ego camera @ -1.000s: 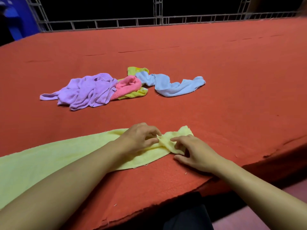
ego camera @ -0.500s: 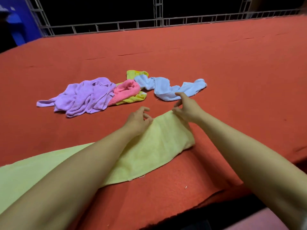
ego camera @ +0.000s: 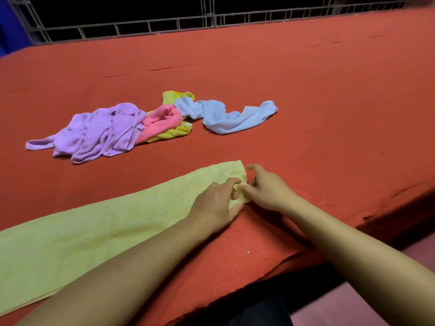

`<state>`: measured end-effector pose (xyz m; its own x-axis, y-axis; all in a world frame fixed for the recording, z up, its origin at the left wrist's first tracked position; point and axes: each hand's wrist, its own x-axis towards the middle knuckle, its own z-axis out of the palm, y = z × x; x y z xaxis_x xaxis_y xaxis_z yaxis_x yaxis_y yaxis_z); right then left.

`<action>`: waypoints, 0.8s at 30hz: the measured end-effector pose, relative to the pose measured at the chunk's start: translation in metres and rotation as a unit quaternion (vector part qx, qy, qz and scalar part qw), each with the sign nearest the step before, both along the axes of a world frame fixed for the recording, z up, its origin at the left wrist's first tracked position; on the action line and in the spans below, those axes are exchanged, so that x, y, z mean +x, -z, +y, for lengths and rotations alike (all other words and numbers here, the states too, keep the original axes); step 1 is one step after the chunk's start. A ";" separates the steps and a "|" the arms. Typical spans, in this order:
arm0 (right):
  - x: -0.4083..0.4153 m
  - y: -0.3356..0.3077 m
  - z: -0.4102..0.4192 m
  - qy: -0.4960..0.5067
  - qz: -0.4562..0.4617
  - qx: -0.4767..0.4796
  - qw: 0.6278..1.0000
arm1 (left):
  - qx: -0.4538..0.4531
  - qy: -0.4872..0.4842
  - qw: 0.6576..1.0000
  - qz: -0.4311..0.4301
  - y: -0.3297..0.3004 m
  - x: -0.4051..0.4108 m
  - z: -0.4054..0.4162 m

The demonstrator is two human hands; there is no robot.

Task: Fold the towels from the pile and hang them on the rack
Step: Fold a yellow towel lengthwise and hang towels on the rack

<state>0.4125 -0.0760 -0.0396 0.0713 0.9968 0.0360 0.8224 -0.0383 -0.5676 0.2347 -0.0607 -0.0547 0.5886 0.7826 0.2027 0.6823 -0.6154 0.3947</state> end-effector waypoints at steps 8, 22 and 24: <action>0.001 -0.026 -0.007 0.080 0.357 0.003 0.931 | -0.156 -0.008 0.960 -0.233 -0.029 0.001 -0.001; 0.012 -0.013 -0.047 0.119 0.334 -0.127 0.926 | -0.111 -0.016 0.992 0.048 -0.026 0.049 0.101; 0.015 -0.013 -0.048 0.127 0.337 -0.117 0.926 | -0.137 0.014 0.990 0.040 -0.029 0.055 0.106</action>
